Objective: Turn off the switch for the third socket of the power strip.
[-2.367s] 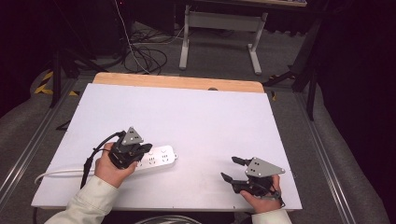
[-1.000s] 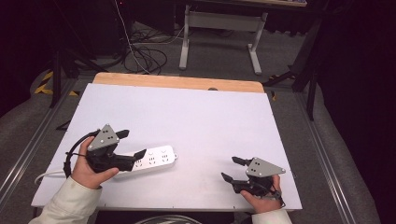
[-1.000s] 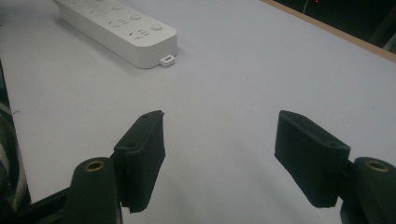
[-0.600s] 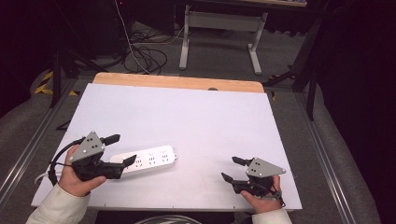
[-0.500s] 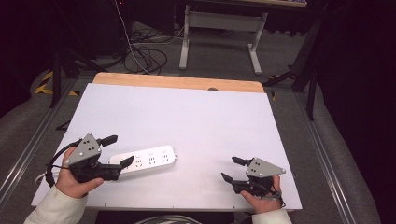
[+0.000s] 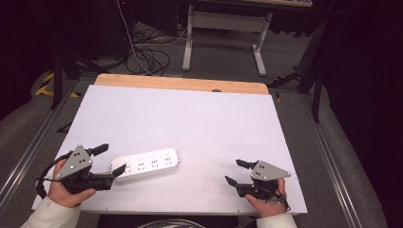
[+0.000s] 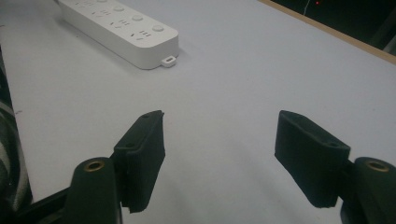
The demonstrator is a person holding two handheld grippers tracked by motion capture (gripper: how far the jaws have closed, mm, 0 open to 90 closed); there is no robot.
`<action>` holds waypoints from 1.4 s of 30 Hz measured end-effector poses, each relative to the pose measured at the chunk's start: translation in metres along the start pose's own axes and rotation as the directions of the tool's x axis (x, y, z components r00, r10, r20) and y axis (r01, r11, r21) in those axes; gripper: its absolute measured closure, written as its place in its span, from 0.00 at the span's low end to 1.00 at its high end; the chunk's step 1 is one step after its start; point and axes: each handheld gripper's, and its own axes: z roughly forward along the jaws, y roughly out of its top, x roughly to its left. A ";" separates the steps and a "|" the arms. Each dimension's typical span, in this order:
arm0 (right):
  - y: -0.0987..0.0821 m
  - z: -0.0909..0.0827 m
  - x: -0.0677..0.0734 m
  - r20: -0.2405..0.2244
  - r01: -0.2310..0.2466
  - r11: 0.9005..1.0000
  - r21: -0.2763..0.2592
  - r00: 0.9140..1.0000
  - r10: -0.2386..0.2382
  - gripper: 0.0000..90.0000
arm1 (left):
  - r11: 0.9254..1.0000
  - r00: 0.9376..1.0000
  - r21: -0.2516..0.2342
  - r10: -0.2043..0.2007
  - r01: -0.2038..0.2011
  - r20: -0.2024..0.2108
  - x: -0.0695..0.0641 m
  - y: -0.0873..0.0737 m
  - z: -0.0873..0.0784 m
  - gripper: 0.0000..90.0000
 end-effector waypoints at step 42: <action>-0.002 0.002 -0.002 -0.016 -0.013 1.000 0.013 1.000 0.013 0.37 | 0.991 0.989 0.027 -0.133 0.131 0.071 0.013 -0.048 0.000 0.18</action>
